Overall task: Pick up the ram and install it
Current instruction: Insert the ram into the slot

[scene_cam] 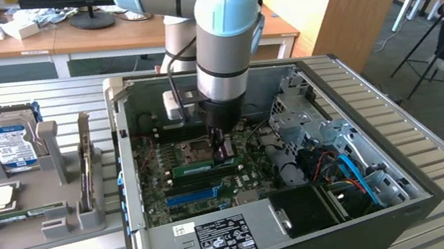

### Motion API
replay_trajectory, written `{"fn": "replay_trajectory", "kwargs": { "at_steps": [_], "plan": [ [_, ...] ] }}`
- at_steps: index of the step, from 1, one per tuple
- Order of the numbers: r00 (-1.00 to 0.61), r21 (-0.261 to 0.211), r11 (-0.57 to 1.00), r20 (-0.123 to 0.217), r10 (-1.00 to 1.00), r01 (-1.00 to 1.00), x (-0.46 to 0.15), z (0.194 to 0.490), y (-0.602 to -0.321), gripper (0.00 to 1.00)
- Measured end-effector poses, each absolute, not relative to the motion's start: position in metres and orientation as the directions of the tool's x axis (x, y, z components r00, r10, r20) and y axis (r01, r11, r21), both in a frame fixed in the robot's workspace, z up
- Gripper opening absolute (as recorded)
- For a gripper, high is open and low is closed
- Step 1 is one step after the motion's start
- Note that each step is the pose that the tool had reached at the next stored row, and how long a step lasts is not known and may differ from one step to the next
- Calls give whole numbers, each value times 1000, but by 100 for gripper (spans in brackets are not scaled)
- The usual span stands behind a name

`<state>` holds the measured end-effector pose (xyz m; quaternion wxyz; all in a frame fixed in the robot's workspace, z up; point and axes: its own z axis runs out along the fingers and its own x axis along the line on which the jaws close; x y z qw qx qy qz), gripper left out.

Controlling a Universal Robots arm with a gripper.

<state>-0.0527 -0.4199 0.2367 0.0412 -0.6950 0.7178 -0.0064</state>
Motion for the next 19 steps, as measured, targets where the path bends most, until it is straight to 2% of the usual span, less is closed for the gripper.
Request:
{"fn": "replay_trajectory", "kwargs": {
  "at_steps": [19],
  "plan": [
    [-30, -51, 32, -50, -998, -998, -50, 233, -421, 12]
  ]
}}
